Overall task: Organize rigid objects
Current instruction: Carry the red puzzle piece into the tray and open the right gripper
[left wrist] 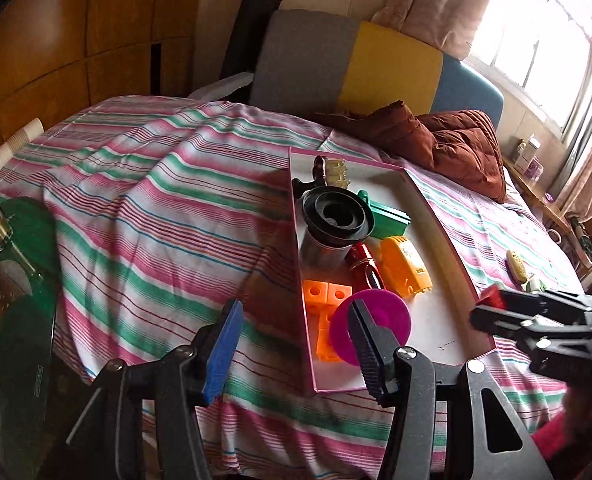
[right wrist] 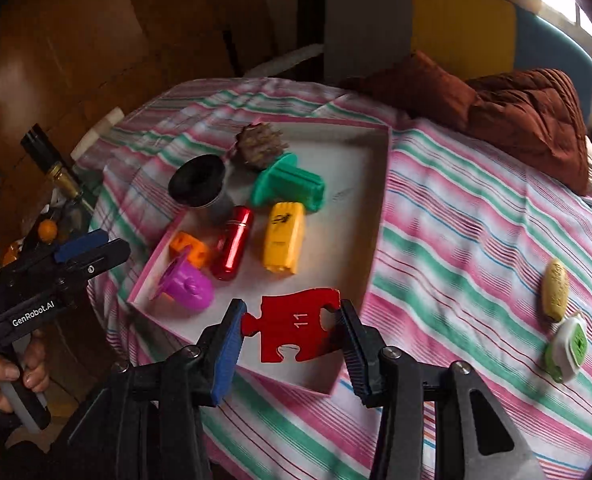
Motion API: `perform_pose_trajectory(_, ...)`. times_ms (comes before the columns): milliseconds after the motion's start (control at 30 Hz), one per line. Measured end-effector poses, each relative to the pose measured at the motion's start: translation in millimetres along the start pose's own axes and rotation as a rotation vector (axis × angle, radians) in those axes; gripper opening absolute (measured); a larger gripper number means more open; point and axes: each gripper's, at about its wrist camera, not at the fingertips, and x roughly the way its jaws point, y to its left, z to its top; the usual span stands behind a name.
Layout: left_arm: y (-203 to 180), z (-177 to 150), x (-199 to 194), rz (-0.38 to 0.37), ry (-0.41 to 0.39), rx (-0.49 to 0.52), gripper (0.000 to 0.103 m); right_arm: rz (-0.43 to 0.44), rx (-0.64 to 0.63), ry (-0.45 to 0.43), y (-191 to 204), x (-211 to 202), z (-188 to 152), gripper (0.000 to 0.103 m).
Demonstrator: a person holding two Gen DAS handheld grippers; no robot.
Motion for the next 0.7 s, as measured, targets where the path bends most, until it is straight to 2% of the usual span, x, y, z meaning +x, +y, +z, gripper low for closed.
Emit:
perform_pose_trajectory(167,5.2,-1.4,-2.0,0.012,-0.002,-0.011,0.056,0.032,-0.024,0.067,21.9,37.2,2.9,0.046)
perform_pose_trajectory(333,7.8,-2.9,-5.2,0.025,-0.011,-0.012,0.059,0.014,-0.018,0.147,25.8,62.2,-0.1,0.047)
perform_pose_trajectory(467,6.8,-2.8,-7.0,0.028,-0.013,-0.016,0.059,0.051,-0.002,0.137,27.1,58.8,0.3,0.048)
perform_pose_trajectory(700,1.2,-1.0,-14.8,0.047,-0.038,0.007,0.06,0.038,-0.001,0.07,27.6,40.5,-1.2,0.048)
